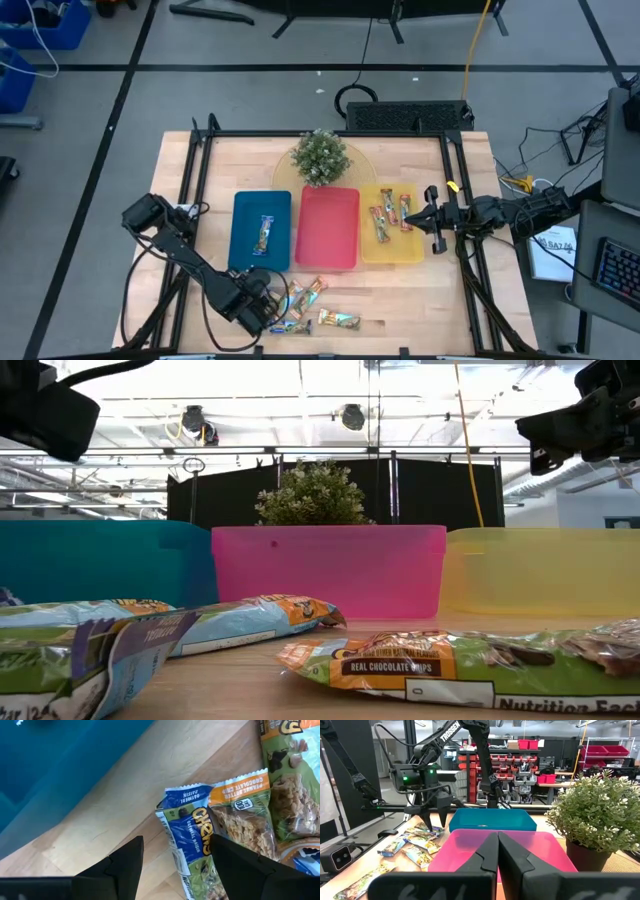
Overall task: Pick and place Granola Bars by type
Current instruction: Put the left blue granola bar into the blue bin
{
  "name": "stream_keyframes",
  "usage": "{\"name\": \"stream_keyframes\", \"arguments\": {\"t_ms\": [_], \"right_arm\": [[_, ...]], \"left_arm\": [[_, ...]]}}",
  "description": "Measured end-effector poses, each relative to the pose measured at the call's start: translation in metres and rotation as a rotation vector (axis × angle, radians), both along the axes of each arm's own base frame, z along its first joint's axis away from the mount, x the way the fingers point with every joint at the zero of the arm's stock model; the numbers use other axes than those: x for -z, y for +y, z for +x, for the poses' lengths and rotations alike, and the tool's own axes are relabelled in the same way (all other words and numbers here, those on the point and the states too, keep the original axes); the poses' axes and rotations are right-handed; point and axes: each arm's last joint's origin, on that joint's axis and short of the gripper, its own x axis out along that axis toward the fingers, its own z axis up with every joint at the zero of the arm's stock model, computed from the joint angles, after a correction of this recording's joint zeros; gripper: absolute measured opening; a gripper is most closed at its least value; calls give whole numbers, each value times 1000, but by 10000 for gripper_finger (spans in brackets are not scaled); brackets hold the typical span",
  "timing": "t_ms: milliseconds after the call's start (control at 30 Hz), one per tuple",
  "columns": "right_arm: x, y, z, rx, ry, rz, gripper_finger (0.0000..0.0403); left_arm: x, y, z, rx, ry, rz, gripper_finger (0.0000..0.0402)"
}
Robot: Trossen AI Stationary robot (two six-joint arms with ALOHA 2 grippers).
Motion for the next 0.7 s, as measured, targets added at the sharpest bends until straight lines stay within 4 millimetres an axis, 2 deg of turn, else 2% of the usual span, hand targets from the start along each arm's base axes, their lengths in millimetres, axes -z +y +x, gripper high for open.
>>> {"name": "stream_keyframes", "arguments": {"t_ms": [233,700], "right_arm": [[0,0,0,0,0,0,0],[0,0,0,0,0,0,0]], "left_arm": [[4,2,-4,-32,41,16,234],[4,-12,-21,-46,59,23,234]]}}
